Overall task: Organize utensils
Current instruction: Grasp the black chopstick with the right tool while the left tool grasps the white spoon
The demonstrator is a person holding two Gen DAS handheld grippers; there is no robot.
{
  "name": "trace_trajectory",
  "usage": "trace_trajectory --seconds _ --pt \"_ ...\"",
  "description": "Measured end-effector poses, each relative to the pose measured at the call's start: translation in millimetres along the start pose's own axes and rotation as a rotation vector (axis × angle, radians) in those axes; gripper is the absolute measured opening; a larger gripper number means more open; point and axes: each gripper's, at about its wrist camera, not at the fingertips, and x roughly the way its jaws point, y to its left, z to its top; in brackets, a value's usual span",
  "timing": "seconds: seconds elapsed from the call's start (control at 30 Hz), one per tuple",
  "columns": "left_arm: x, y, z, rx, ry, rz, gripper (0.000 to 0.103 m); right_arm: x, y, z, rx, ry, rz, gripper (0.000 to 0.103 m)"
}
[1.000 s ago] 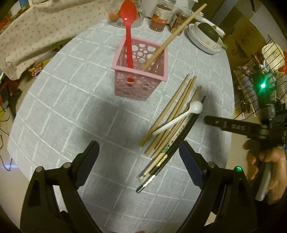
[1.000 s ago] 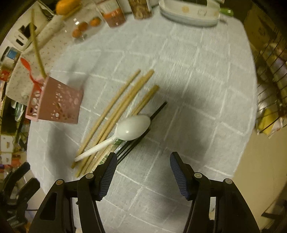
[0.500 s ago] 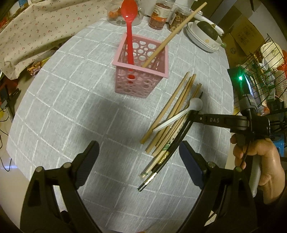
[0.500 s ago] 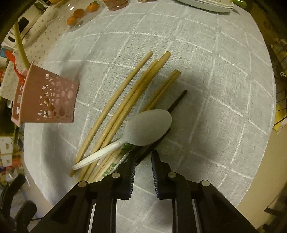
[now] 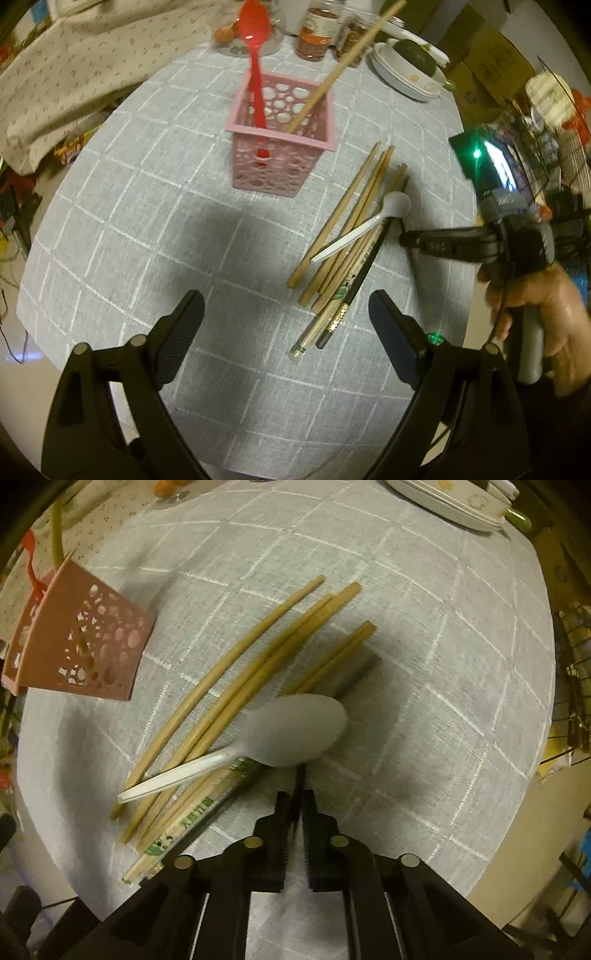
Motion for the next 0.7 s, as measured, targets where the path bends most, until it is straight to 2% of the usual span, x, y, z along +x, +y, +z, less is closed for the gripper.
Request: trace_trajectory --seconds 0.03,0.13,0.27,0.33,0.47,0.7 --pt "1 -5 -1 0.019 0.002 0.0 0.09 -6 -6 -1 -0.002 -0.015 -0.003 0.005" --pt "4 -18 -4 0.07 0.007 -0.004 0.087 -26 -27 -3 0.035 -0.051 0.077 0.005" --pt "11 -42 -5 0.161 0.014 -0.024 0.074 -50 -50 -10 0.046 -0.1 0.14 0.005" --pt "18 -54 -3 0.193 0.021 -0.031 0.071 -58 -57 -18 0.053 -0.11 0.17 0.005" --pt "37 -80 3 0.242 0.037 -0.023 0.061 -64 -75 -27 0.085 -0.116 0.188 0.005" --pt "69 -127 19 0.408 0.007 -0.011 0.06 -56 -101 -39 0.11 -0.121 0.239 0.005"
